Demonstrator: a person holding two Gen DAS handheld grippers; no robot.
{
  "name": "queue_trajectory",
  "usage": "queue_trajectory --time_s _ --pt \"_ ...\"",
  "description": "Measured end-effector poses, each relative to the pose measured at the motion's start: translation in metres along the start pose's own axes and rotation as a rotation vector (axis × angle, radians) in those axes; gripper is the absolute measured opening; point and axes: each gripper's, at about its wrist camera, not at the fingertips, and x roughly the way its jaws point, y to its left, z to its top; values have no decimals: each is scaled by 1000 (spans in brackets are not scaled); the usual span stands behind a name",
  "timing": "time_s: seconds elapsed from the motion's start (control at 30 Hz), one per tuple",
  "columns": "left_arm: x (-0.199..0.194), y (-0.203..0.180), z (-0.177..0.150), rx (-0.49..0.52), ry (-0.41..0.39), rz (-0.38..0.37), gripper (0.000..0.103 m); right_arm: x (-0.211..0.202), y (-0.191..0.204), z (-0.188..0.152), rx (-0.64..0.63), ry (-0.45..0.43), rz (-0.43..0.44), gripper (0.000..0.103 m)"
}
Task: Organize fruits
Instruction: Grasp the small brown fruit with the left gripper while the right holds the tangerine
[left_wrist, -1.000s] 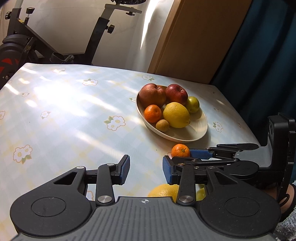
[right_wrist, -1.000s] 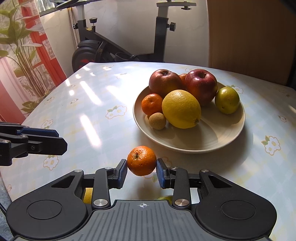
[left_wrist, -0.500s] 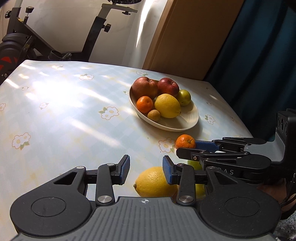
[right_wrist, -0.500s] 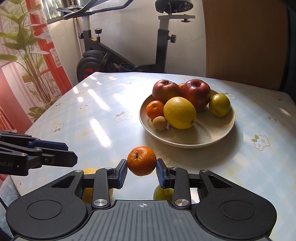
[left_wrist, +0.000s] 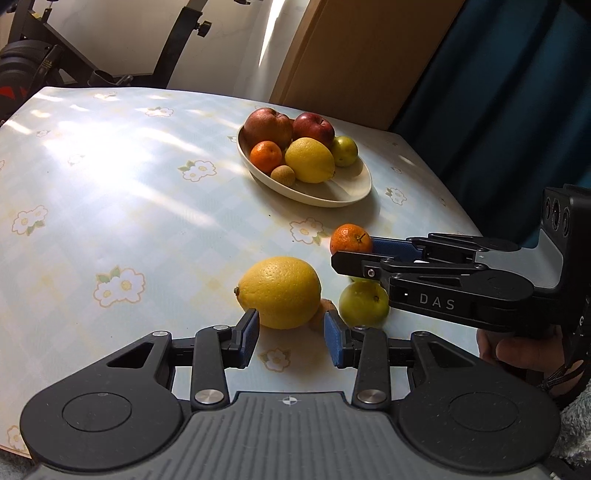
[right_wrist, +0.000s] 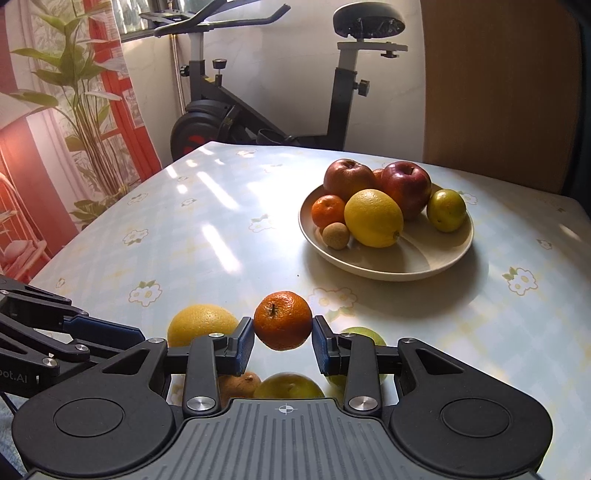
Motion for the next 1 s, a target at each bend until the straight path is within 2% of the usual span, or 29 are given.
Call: queue_trajectory --time_s 0.2,0.37,0.6,0.9,1.0 --pt "24 6 -4 -91 84 -53 39 -18 -10 4 12 -48 -24 31" --pt "35 5 -1 -149 90 -89 39 -26 -19 -3 34 -52 -35 31" --pt "47 5 8 -200 83 -93 38 -28 -27 -8 59 -62 -33 31" --pt "51 3 17 -180 68 -54 38 -32 -31 -7 77 -81 -40 31" --pt "52 1 15 -159 73 -50 34 -33 -33 -7 83 -82 -45 31"
